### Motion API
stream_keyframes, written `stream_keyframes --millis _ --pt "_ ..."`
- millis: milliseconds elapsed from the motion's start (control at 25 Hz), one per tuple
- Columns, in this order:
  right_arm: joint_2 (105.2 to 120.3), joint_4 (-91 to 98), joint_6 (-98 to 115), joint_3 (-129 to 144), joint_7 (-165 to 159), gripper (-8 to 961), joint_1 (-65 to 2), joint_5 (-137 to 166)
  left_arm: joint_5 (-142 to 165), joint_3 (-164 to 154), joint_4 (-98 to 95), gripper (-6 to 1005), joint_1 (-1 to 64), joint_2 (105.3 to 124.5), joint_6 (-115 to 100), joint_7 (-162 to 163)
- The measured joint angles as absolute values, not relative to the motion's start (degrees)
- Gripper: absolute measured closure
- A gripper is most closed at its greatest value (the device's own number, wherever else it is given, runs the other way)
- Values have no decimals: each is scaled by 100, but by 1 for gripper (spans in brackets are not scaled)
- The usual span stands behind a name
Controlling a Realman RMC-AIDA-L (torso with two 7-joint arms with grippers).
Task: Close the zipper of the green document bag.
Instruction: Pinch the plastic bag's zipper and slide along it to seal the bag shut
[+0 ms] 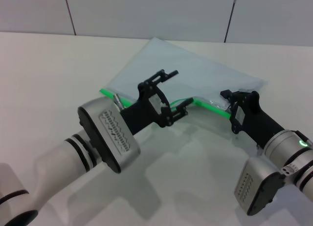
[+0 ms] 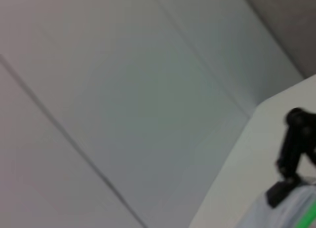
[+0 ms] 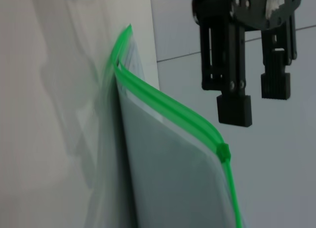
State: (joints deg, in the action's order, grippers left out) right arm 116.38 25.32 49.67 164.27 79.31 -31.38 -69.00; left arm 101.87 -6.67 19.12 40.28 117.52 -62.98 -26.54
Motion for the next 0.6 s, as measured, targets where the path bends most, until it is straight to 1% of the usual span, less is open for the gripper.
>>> stream_keyframes --millis 600 --pt "11637 2505 5101 16471 7927 905 -3173 -6776 10438 -757 2002 331 4078 11766 -5975 -3305"
